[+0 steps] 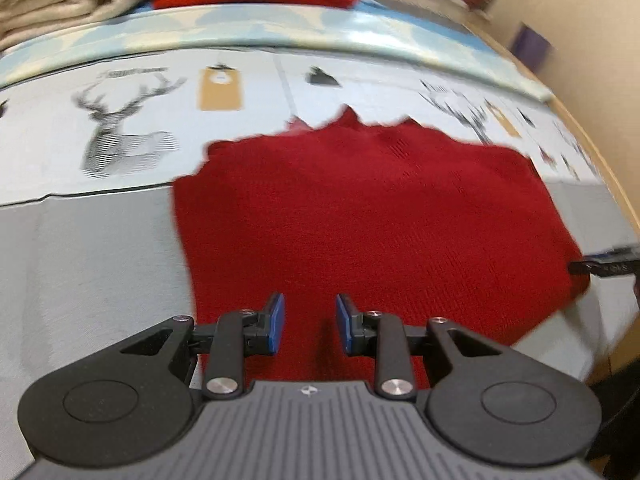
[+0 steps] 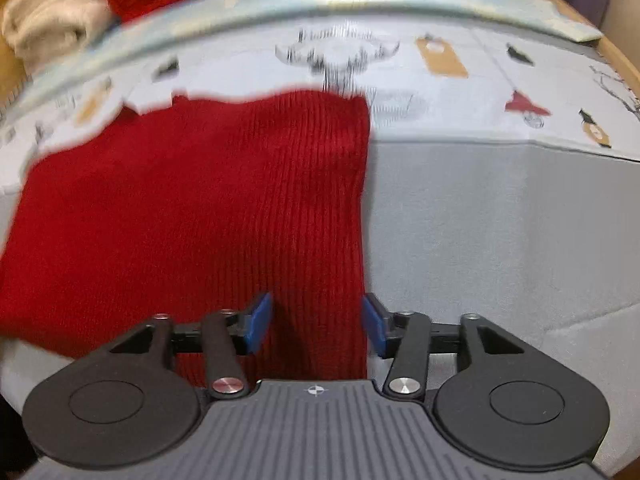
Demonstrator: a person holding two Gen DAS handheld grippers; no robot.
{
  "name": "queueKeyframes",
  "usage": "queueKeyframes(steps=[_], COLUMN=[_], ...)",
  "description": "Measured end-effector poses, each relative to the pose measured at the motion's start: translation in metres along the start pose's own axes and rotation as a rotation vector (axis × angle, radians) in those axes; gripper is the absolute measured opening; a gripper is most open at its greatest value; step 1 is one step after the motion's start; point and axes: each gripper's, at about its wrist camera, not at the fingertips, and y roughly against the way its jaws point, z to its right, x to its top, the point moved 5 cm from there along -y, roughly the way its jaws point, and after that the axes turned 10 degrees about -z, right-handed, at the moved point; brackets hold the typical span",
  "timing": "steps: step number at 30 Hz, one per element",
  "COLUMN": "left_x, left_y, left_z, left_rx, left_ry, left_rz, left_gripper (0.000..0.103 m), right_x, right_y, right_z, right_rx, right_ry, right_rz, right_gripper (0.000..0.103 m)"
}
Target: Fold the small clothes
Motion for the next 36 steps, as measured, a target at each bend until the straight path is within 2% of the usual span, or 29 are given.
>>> queueKeyframes(steps=[2,4,6,10,13,14,16,20,24,28,36], left_x=[-0.004,-0.013,-0.020,-0.012,-0.006,-0.005,-0.004,-0.001,0.001,-0.002,-0.005], left_y=[-0.013,-0.034,-0.047,-0.039,-0.029,-0.026,-0.018,-0.005,0.005,0.015,0.014], left_z=[0.008,0.009,0.004,-0.004,-0.011,-0.012,-0.016,-0.025,-0.038,-0.046,-0.067], left_rx=[0.030,0.104,0.148,0.107,0.110,0.109,0.113,0.118,0.112,0.131,0.195], left_ry=[-0.057,-0.096,-0.095,-0.027,0.001,0.013,0.036,0.086,0.132,0.146,0.177], left_rz=[-0.054,-0.163,-0.233,-0.187,-0.128,-0.111,-0.074,-0.018,0.024,0.056,0.037], left_gripper=[0.038,0.048,0.050,0.053,0.055,0.059,0.063,0.071,0.079,0.082,0.084], right_x=[-0.003,-0.001,0.000,0.004,0.009,0.011,0.014,0.020,0.025,0.030,0.035], right_y=[-0.008,-0.005,-0.002,0.009,0.028,0.035,0.049,0.064,0.072,0.070,0.055], right_z=[-0.004,-0.007,-0.006,-0.004,-0.007,-0.009,-0.017,-0.033,-0.055,-0.082,-0.144], right_rx=[-0.034,-0.038,-0.027,-0.051,-0.101,-0.112,-0.110,-0.101,-0.083,-0.043,-0.039], right_ry=[0.026,0.031,0.015,0.000,0.004,0.005,0.004,0.004,0.003,0.009,0.121], right_rz=[-0.042,-0.021,-0.004,0.054,0.158,0.201,0.273,0.364,0.398,0.404,0.382], right_gripper=[0.055,0.055,0.055,0.055,0.055,0.055,0.055,0.055,0.055,0.055,0.055])
